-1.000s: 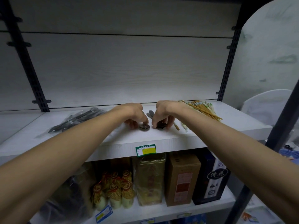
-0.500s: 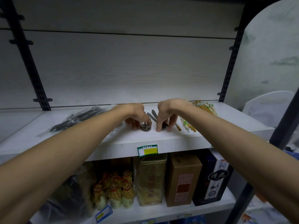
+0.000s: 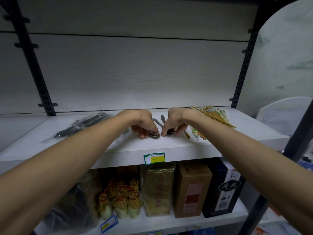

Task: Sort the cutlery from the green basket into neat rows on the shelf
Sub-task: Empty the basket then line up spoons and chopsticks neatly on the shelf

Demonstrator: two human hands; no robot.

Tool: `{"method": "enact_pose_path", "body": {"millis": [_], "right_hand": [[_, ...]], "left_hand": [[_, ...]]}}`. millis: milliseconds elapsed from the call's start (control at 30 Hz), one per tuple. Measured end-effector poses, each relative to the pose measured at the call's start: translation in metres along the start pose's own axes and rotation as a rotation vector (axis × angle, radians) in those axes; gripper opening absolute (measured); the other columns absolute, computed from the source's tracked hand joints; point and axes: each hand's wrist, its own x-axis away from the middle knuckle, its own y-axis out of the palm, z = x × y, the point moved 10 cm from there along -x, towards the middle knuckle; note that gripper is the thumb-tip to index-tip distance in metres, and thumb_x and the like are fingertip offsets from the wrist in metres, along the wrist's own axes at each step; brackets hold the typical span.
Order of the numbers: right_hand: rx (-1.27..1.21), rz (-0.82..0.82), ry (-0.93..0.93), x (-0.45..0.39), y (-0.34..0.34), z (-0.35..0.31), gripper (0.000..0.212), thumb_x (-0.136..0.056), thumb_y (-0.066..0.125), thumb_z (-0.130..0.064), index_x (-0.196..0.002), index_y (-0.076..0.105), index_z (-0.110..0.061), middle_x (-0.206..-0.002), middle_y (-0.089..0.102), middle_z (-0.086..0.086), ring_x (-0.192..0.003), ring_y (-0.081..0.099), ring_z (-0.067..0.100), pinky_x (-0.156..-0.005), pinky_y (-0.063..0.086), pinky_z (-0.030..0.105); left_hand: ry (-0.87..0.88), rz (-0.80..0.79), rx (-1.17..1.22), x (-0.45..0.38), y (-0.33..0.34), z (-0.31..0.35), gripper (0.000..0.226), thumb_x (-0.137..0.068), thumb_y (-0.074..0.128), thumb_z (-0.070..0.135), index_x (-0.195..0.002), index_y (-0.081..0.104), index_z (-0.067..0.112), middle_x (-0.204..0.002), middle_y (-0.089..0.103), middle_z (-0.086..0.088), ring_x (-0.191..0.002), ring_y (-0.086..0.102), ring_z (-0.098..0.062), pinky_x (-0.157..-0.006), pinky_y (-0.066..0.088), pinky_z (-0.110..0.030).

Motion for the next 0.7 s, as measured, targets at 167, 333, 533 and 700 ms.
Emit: {"method": "enact_pose_path", "body": {"millis": [167, 333, 533, 700], "right_hand": [[-0.025, 0.061, -0.009, 0.0, -0.002, 0.003, 0.043, -0.073, 0.087, -0.039, -0.087, 0.055, -0.013, -0.088, 0.071, 0.005, -0.064, 0.07, 0.016, -0.053, 0.052, 0.024], [0.018, 0.054, -0.025, 0.009, -0.005, 0.002, 0.045, -0.077, 0.083, -0.047, -0.088, 0.056, -0.013, -0.09, 0.071, 0.005, -0.07, 0.072, 0.018, -0.058, 0.054, 0.026], [0.179, 0.347, -0.171, 0.024, -0.045, -0.052, 0.034, -0.087, 0.065, -0.048, -0.072, 0.061, -0.018, -0.066, 0.066, -0.005, -0.065, 0.063, 0.013, -0.057, 0.042, 0.025], [-0.099, 0.216, -0.248, -0.003, -0.007, -0.091, 0.029, -0.088, 0.068, -0.041, -0.076, 0.064, -0.015, -0.069, 0.07, -0.003, -0.06, 0.067, 0.014, -0.056, 0.046, 0.024]], "left_hand": [[0.008, -0.007, 0.034, 0.003, 0.001, -0.002, 0.025, -0.096, 0.065, 0.04, -0.097, 0.069, 0.016, -0.075, 0.074, 0.004, -0.062, 0.068, -0.011, -0.063, 0.05, -0.024], [0.017, 0.022, 0.085, 0.004, -0.004, -0.003, 0.027, -0.1, 0.059, 0.037, -0.097, 0.071, 0.013, -0.074, 0.074, 0.001, -0.065, 0.068, -0.014, -0.063, 0.049, -0.025], [-0.047, 0.426, -0.152, 0.018, -0.067, -0.038, 0.034, -0.092, 0.063, 0.046, -0.082, 0.071, 0.014, -0.079, 0.07, -0.003, -0.074, 0.064, -0.024, -0.059, 0.04, -0.028], [-0.143, 0.578, -0.263, 0.034, -0.09, -0.095, 0.032, -0.091, 0.063, 0.05, -0.093, 0.072, 0.02, -0.093, 0.071, -0.003, -0.082, 0.058, -0.025, -0.065, 0.038, -0.03]]}}
